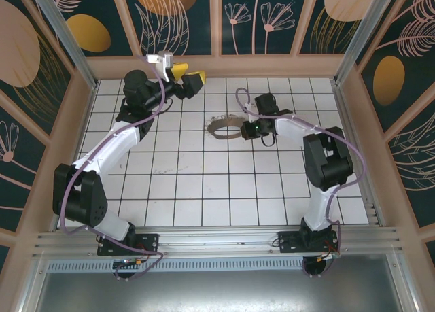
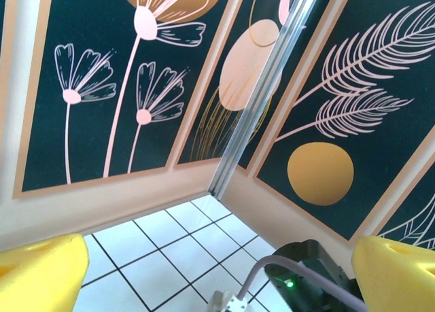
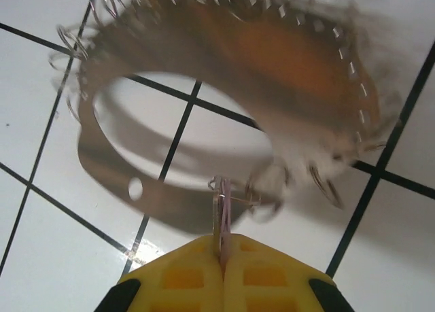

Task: Put the keys on the keyring

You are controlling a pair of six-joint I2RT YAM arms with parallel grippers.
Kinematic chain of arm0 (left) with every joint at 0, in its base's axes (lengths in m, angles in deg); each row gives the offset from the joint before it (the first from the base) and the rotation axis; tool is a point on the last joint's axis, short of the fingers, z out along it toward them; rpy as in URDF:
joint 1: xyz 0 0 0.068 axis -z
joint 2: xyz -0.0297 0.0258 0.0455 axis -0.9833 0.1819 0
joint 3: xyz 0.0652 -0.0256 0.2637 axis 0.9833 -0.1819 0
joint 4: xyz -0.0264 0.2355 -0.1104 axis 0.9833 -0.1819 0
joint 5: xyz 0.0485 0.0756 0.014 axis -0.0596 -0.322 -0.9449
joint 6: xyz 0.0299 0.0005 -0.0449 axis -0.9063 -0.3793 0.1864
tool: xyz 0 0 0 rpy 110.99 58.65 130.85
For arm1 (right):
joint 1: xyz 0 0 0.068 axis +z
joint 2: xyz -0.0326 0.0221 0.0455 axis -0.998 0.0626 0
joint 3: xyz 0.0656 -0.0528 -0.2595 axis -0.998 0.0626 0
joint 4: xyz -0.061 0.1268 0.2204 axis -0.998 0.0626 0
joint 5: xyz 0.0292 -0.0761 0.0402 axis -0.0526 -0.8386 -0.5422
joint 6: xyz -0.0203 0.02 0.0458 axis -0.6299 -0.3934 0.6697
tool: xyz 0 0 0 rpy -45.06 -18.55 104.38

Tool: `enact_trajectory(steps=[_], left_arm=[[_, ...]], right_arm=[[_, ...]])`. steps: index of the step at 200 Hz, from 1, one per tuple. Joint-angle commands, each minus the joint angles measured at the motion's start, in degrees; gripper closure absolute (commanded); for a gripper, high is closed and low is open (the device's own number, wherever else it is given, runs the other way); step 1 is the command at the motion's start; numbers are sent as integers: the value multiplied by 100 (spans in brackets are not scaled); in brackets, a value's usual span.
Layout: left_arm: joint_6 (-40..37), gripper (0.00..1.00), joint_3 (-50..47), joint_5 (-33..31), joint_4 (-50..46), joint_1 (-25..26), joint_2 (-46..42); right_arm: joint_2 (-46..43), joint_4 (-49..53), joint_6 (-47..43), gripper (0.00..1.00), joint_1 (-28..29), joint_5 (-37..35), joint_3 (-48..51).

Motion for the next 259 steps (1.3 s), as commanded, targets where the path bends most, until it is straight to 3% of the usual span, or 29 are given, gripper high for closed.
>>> enact_trajectory(steps=[1,109,115,131,135,139,153,180,209,259], left_arm=[[121,1,-119,110,196,-41,-96],[301,2,-68,284,246,-37,48],[307,2,-67,296,251,-37,56],[330,1,-59,342,261,-42,68],[336,1,-59,358,261,-42,66],[337,1,-59,381,267,-42,69],[344,1,-67,405,278,-39,56],[366,2,-77,438,290,-40,4],[269,2,-224,227,215,-39,-172],[-169,1,-1251,-1770,661,-41,-842]], right_arm=[[-352,-442,264,100,50,34,368],[-937,-468,721,100,544,597,1674],[-1023,-439,738,93,586,645,1740],[-1325,-416,822,61,610,867,1935],[-1421,-412,848,45,607,881,1979],[-1511,-401,881,35,601,878,2013],[-1859,-381,983,21,544,889,2091],[-2503,-339,1212,9,259,989,1954],[-2996,-374,1426,4,-111,794,1625],[-3216,-996,1604,2,-645,-436,1336]])
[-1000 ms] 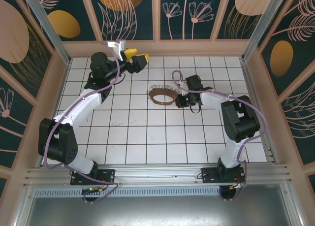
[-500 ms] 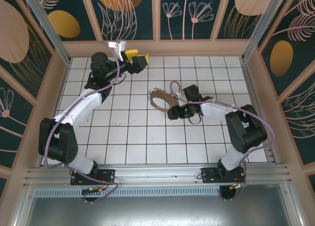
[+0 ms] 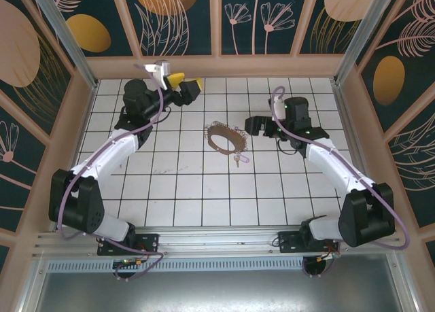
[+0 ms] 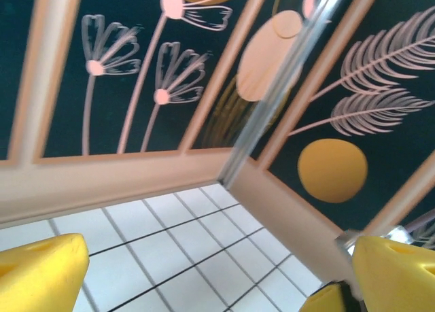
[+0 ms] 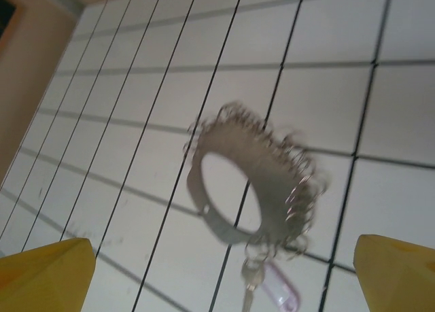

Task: Put the keys on the keyring

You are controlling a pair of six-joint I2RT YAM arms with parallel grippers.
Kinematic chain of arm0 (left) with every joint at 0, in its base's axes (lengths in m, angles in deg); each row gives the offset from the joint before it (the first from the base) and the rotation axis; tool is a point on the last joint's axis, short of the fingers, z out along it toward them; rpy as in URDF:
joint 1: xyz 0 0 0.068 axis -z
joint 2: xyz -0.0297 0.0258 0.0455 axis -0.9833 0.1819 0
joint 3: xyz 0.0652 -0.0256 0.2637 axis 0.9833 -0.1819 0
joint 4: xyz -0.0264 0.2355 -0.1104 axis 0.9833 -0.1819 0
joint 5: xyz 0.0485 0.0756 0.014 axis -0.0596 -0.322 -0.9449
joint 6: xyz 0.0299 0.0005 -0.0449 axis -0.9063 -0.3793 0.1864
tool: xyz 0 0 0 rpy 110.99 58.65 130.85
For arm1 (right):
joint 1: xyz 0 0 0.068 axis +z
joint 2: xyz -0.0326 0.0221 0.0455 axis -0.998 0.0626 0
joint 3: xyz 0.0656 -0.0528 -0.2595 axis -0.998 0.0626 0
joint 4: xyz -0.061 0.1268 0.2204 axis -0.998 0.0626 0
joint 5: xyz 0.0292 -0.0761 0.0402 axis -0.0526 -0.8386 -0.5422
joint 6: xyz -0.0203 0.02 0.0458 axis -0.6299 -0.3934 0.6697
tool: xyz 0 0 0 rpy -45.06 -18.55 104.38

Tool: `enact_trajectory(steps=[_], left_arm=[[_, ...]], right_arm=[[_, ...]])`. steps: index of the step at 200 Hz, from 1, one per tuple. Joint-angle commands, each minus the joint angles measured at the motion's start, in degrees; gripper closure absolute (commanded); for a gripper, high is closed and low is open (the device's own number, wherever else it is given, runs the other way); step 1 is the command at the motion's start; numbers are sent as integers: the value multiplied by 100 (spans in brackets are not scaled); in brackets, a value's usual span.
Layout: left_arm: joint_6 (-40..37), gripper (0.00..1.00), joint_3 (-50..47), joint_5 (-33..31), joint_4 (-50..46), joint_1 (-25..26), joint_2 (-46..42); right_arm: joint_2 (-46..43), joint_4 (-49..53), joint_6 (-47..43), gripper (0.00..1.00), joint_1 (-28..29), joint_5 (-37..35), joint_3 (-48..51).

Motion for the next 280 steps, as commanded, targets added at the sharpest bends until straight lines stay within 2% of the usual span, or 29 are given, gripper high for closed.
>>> enact_trajectory(steps=[1,22,44,68,89,124,155,194,210,231,236,252,266,280], left_arm=[[-316,1,-496,-1260,562,-42,-419],[-204,1,-973,-2628,499,-37,-655],[-945,2,-1217,-3312,69,-38,-883],[-1646,1,-2252,-4180,1156,-59,-1310],[-2128,1,-2989,-4440,1817,-304,-1529],[-2291,1,-4159,-4678,2640,-946,-1789],[-2422,1,-4901,-5068,3093,-1114,-1739],[-2601,1,-5228,-5030,3869,-1115,-1034],[-2645,1,-5457,-4988,4614,-1114,-672],[-2719,1,-5822,-4810,5888,-1114,-19],[-2744,1,-5853,-4737,6037,-1114,109],[-2826,1,-5738,-4584,6112,-1114,403],[-2776,1,-5560,-4581,5570,-1137,277],[-2773,1,-5524,-4568,5591,-1158,330]], right_arm=[[-95,-412,217,2,-235,-751,-180],[-112,-796,276,2,-399,-1432,-122],[-103,-1135,208,1,-575,-2267,23],[-351,-2373,4,1,-692,-3222,886],[-566,-3394,-529,1,-799,-3745,1660],[-545,-3799,-752,1,-1308,-3843,2255],[-328,-4273,-904,1,-1589,-4072,2729],[48,-5831,-1260,1,-1739,-3589,3413],[88,-5915,-1179,1,-1869,-3166,3550],[232,-7200,-1121,1,-1934,-2871,4224],[163,-7183,-1137,1,-1950,-2693,4248],[291,-7976,-1152,1,-1957,-2345,4554],[802,-8851,-1144,1,-1941,-2338,4782],[1308,-9393,-1230,1,-1938,-2088,4757]])
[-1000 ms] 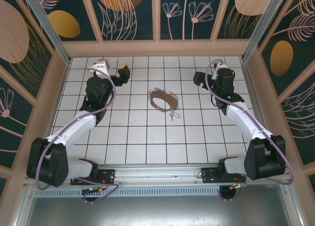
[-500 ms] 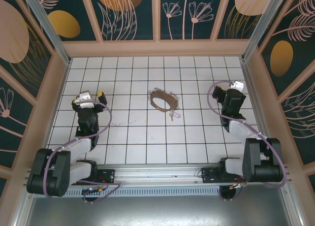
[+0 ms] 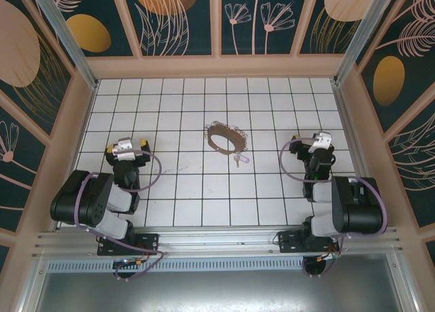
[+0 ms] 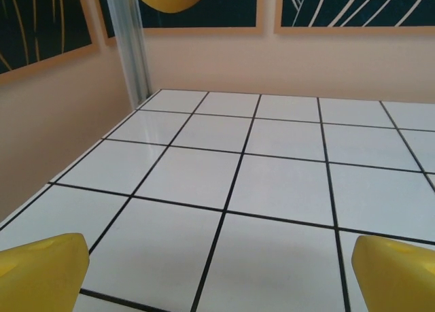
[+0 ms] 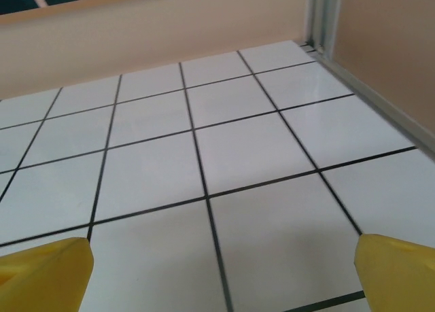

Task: Put the keys on the keyring

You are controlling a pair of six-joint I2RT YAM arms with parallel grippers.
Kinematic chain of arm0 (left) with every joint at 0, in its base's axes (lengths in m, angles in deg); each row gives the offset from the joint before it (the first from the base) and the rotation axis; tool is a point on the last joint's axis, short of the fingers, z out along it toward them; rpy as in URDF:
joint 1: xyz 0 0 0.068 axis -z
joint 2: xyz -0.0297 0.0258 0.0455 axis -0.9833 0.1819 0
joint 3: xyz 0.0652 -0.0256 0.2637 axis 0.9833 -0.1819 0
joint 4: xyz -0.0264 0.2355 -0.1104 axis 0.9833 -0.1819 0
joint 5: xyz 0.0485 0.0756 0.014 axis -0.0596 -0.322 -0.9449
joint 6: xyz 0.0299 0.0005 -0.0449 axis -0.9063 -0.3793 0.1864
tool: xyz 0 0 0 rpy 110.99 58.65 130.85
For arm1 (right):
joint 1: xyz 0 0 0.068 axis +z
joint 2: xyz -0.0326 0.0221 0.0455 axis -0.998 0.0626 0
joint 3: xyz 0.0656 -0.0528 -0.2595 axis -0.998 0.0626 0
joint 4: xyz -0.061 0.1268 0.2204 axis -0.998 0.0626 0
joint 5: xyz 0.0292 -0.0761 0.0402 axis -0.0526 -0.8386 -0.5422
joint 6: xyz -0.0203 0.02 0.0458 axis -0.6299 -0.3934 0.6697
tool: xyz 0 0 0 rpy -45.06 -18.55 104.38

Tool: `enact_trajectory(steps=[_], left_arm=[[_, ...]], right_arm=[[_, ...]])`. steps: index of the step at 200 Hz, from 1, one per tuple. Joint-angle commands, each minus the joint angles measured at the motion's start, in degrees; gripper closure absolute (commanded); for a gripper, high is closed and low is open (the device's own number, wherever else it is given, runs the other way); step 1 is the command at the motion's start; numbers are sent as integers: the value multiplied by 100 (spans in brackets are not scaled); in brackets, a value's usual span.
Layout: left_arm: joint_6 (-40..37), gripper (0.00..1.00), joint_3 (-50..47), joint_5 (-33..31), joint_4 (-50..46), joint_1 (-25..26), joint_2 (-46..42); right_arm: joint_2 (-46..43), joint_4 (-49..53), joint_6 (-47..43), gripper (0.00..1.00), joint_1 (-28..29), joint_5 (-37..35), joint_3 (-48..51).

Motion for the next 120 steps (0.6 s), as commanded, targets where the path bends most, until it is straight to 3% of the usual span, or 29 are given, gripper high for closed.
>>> enact_trajectory(steps=[1,10,25,72,120], left_arm=[[-85,1,196,131,385,-65,-18],[-68,1,271,215,181,-101,-51],[-4,1,451,421,-216,-197,-63],[291,1,926,1193,-1061,-642,-29],[279,1,883,1203,-1012,-654,-58]], right_arm=[[643,-1674,-166,1,-11,555,76],[479,-790,-213,1,-7,699,-226],[530,-505,-217,1,-55,887,-429],[562,-555,-192,1,-66,902,-433],[553,-606,-247,1,91,492,-399]])
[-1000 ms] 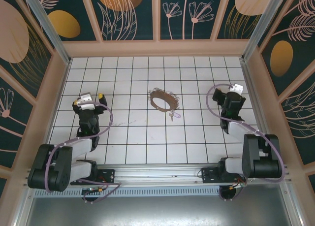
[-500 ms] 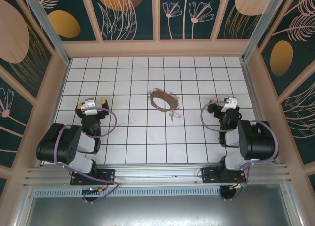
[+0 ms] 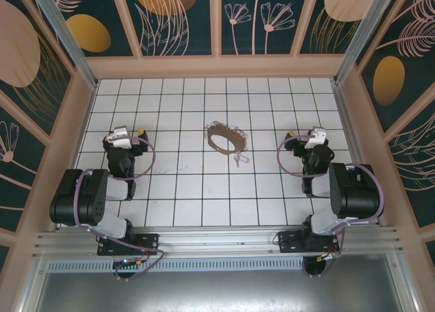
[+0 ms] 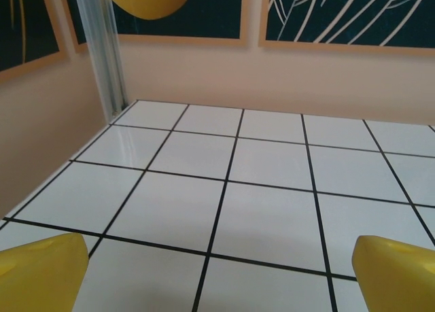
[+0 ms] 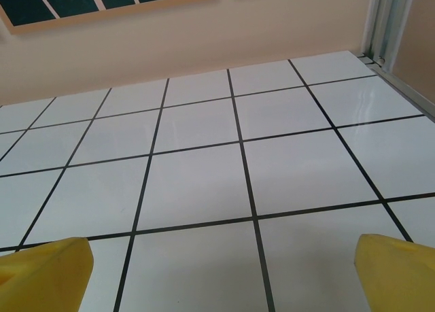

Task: Put the keys on the keyring

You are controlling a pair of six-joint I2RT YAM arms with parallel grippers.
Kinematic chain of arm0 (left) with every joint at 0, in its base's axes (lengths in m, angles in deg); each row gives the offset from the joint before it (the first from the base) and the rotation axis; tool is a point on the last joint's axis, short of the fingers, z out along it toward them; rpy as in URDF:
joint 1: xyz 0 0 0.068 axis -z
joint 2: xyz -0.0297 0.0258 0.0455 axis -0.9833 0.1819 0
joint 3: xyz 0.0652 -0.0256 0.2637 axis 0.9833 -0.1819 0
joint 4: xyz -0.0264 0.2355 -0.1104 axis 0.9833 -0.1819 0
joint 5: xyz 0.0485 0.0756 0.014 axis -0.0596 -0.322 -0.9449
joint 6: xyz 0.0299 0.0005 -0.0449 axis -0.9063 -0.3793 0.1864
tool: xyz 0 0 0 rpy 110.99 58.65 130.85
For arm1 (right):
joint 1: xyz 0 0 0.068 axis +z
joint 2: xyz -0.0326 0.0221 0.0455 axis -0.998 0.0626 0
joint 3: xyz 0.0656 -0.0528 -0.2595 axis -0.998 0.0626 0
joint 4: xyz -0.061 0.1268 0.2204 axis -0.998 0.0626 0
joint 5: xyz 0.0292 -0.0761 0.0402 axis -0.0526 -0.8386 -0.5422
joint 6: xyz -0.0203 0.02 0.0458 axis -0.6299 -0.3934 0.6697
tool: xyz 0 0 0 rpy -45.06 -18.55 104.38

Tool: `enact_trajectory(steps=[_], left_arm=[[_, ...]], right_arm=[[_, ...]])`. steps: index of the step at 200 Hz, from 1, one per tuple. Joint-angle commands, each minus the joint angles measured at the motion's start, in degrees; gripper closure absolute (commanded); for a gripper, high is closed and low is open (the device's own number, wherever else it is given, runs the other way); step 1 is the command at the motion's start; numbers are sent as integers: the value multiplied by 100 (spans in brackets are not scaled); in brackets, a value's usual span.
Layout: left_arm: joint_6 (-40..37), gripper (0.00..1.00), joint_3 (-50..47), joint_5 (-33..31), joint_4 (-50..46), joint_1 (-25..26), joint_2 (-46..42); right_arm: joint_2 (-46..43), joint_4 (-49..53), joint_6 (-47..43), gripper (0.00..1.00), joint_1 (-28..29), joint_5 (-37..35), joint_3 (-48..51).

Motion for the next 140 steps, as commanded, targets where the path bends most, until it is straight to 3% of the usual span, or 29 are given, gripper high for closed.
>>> enact_trajectory(steps=[1,140], left_arm=[[97,1,41,165,-28,-20,-46],[90,1,32,152,-23,-20,-51]], right_arm=[[-2,-235,-108,1,90,-192,-35],[1,-177,-85,1,28,-56,-68]])
